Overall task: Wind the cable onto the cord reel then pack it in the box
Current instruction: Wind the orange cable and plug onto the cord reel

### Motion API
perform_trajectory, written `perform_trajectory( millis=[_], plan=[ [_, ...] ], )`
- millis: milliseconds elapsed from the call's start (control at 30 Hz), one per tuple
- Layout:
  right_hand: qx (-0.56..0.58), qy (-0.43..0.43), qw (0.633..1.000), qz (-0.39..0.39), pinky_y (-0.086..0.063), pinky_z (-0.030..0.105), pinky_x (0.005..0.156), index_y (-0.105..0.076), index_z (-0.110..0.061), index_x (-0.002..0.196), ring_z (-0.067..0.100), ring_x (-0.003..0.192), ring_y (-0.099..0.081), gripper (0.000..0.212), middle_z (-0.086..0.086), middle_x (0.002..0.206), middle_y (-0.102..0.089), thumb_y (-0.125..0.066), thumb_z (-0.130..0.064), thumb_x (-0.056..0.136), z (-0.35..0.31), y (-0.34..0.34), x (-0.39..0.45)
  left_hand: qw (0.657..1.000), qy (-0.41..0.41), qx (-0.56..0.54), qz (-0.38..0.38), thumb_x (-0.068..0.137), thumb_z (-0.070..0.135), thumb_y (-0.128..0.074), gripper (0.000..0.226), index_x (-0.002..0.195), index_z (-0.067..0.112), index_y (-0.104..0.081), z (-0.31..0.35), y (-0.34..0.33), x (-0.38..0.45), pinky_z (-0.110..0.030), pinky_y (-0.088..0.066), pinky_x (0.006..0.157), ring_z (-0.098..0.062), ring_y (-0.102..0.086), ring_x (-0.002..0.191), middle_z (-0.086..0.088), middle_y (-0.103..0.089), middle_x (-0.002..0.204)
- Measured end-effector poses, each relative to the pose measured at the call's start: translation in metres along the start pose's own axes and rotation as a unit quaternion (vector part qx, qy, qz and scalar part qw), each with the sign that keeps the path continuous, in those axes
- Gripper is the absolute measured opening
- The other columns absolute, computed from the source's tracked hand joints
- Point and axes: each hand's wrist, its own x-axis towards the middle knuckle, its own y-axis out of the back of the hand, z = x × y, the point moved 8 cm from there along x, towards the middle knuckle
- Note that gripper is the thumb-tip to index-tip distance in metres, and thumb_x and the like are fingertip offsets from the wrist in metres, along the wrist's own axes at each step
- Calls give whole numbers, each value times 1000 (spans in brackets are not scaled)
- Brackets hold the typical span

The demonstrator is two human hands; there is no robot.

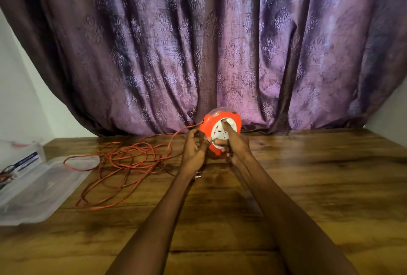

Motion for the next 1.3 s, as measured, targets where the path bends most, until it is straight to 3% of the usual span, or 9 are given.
perform_trajectory(
  millis=[167, 367, 567, 733, 833, 933, 1033, 1133, 1300],
  plan=[
    [-279, 198, 940, 12, -53, 38, 66, -67, -17, 81, 20, 62, -64, 38, 1, 74, -76, -67, -54, 85, -27, -4, -3, 992, 54, -89, 75, 95, 10, -63, 21, 115, 11, -56, -8, 31, 12, -51, -51, 80, -25, -57, 84, -12, -60, 97],
    [-555, 600, 570, -86, -45, 42, 89, -67, -38, 118, 31, 119, -53, 51, 3, 134, -56, -77, -35, 69, -42, -50, -52, 988, 98, -96, 76, 97, 15, -60, 28, 122, 4, -62, -17, 57, 24, -16, -39, 39, -4, -44, 37, 2, -61, 59],
    [-629, 580, 515, -42, -32, 46, 102, -59, -49, 126, 32, 133, -44, 57, 5, 141, -52, -73, -36, 73, -37, -52, -51, 997, 63, -27, 28, 98, 11, -58, 10, 107, 8, -63, -2, 49, 23, -13, -36, 37, 1, -42, 34, 12, -52, 43],
    [-630, 456, 623, 82, -36, 45, 90, -50, -47, 132, 31, 110, -55, 62, 7, 108, -71, -65, -61, 74, -47, -32, -30, 998, 52, -16, 21, 95, 7, -63, 17, 110, 12, -59, 3, 27, 11, -27, -51, 51, -13, -59, 55, 2, -65, 74],
    [-496, 292, 808, 125, -46, 42, 90, -52, -41, 123, 33, 104, -64, 65, 9, 103, -73, -64, -72, 67, -42, -6, -14, 999, 17, 30, 19, 92, 5, -66, 44, 132, 0, -51, 10, 15, 3, -38, -55, 91, -16, -61, 97, -19, -65, 119],
    [-184, 83, 979, 26, -56, 31, 66, -67, -16, 97, 26, 72, -71, 55, 12, 85, -77, -70, -65, 74, -13, -3, 0, 999, -20, 41, 3, 91, 0, -66, 46, 134, -2, -48, 13, 10, 0, -14, -52, 83, 10, -63, 90, 1, -66, 109],
    [-13, -11, 1000, -5, -27, 13, 37, -65, -10, 84, 14, 34, -51, 47, 12, 63, -73, -70, -57, 82, 8, -7, 4, 999, -24, 47, -13, 92, 3, -65, 44, 134, 3, -50, 12, 7, -2, -4, -48, 74, 21, -61, 83, 15, -62, 104],
    [-18, 16, 1000, -6, -28, 15, 36, -66, -8, 83, 16, 35, -49, 48, 10, 64, -73, -73, -56, 81, 8, -6, 6, 1000, 9, 9, 19, 96, 8, -62, 32, 127, 6, -52, 8, 17, -1, -33, -55, 83, -9, -65, 91, -3, -65, 102],
    [-407, 291, 866, 16, -54, 39, 76, -69, -21, 86, 22, 84, -68, 31, -3, 83, -75, -65, -52, 84, -33, -9, -3, 995, 53, -43, 75, 97, 13, -61, 17, 113, 12, -60, -1, 45, 13, -30, -50, 57, -16, -54, 53, -3, -61, 68]
  ],
)
